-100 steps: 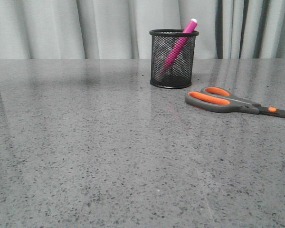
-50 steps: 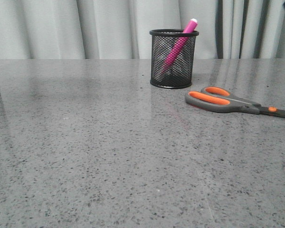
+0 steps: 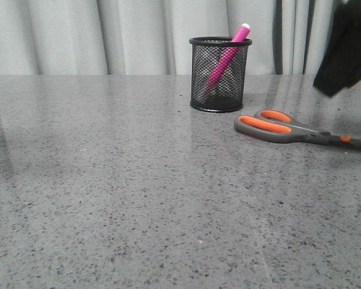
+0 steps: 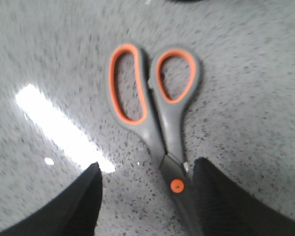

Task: Put pen and scissors into bin
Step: 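Lower the right gripper onto the scissors' handles, then grasp the scissors with the right gripper and lift them upright, then carry the scissors over the holder and lower blades-first inside, then open the right gripper and raise it away from the holder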

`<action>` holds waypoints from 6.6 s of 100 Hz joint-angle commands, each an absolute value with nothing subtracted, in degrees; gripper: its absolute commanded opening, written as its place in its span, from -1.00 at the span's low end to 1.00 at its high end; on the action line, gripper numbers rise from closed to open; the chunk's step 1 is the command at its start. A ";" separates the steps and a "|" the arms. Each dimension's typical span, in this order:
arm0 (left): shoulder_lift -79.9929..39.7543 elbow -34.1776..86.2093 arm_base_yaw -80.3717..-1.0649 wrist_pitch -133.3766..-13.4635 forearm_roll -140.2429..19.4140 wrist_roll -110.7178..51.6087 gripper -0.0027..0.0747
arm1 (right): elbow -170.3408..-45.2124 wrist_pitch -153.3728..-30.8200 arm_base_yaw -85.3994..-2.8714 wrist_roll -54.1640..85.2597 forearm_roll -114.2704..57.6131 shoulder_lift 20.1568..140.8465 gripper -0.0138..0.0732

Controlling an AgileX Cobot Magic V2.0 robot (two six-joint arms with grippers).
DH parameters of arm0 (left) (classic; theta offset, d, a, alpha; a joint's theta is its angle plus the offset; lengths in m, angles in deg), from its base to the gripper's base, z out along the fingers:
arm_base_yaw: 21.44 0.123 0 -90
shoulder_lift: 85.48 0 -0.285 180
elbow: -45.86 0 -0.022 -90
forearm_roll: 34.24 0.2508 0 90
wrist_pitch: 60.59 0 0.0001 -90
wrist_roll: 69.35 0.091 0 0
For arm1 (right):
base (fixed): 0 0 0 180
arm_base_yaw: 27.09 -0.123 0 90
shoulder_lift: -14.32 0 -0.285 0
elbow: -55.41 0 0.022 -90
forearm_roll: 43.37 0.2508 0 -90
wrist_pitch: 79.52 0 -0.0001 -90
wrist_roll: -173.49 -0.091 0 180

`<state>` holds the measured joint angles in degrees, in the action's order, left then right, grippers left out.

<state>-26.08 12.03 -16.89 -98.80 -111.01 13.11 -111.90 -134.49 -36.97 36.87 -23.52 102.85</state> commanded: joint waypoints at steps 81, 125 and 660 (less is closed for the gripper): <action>-27.19 12.41 -17.32 -97.45 -117.21 14.05 -0.98 | -114.10 -126.45 -41.07 37.56 -32.17 111.20 0.17; -27.19 12.41 -17.32 -97.45 -117.21 14.05 -0.98 | -114.10 -130.38 -41.07 37.46 -32.17 111.20 -0.09; -42.72 -3.02 -17.20 -83.77 -135.32 34.32 -0.98 | -73.36 -45.02 -50.54 28.86 -14.94 65.85 -0.86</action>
